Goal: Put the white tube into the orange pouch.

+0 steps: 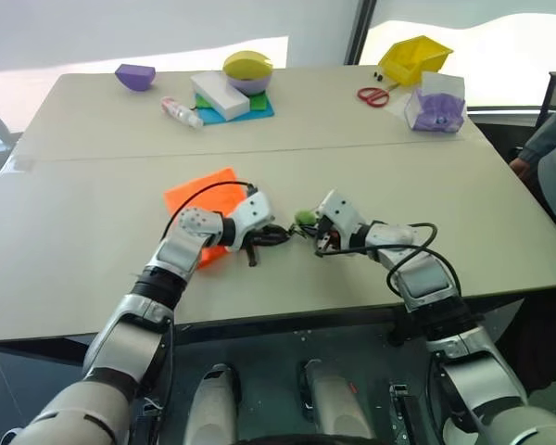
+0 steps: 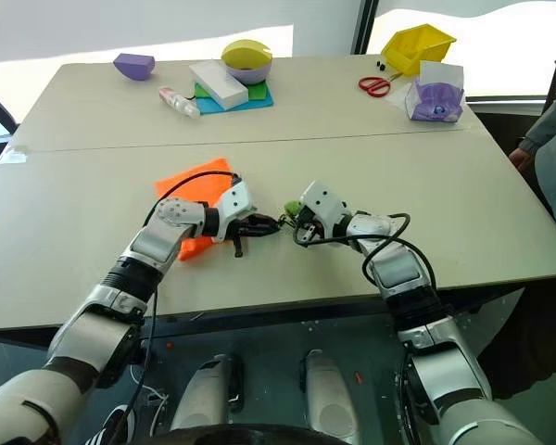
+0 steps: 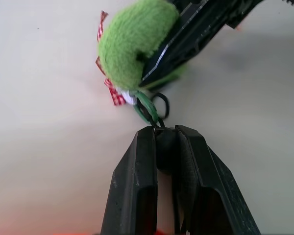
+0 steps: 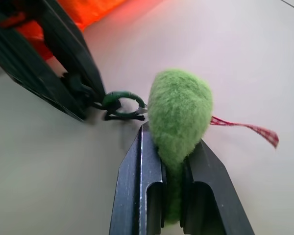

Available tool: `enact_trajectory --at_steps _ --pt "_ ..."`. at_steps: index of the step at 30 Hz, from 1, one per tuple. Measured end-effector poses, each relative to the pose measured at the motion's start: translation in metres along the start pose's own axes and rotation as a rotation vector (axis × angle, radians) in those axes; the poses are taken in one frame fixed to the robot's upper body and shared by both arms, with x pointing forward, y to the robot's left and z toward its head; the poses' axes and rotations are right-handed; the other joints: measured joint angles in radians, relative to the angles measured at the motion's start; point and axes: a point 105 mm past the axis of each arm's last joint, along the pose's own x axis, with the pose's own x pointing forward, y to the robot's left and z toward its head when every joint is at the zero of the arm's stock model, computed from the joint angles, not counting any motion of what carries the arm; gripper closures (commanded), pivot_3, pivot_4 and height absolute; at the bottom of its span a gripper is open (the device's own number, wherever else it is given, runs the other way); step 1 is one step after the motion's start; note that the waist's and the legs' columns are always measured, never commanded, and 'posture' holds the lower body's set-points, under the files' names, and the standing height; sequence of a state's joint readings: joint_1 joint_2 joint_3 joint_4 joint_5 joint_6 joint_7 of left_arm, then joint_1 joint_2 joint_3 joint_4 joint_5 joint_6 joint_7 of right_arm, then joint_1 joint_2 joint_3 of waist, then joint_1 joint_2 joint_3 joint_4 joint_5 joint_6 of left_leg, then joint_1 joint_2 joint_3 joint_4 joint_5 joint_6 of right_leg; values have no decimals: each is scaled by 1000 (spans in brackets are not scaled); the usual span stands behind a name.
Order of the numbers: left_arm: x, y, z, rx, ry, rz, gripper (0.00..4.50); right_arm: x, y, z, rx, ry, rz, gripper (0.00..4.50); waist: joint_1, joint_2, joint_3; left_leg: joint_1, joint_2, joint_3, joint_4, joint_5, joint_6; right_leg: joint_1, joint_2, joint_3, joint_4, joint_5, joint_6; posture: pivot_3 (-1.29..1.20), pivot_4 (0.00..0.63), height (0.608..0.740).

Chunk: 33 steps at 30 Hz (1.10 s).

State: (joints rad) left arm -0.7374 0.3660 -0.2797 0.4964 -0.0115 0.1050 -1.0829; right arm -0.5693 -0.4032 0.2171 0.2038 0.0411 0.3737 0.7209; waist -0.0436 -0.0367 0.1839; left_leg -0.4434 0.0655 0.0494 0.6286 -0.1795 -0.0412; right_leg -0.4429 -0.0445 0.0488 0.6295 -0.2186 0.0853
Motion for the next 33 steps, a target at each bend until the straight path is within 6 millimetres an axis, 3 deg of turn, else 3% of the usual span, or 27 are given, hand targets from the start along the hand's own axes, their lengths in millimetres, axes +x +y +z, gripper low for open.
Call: enact_trajectory --at_steps 12,19,33 --pt "-30 1 0 43 48 -9 4117 -9 -39 -10 -17 46 -132 4500 0 0 0 0 0 0 -1 0 0 0 0 0 -1 0 0 0 150 740" --pt "-65 1 -11 125 140 -57 4117 -10 -44 -11 -28 49 -144 4500 -1 0 0 0 0 0 -1 0 0 0 -1 0 -1 0 0 0 150 740" --pt "-103 -4 -20 167 131 -65 4117 -16 -56 -14 -64 62 -170 4500 -3 1 0 0 0 1 -2 0 0 -1 -1 0 -1 0 0 0 150 740"
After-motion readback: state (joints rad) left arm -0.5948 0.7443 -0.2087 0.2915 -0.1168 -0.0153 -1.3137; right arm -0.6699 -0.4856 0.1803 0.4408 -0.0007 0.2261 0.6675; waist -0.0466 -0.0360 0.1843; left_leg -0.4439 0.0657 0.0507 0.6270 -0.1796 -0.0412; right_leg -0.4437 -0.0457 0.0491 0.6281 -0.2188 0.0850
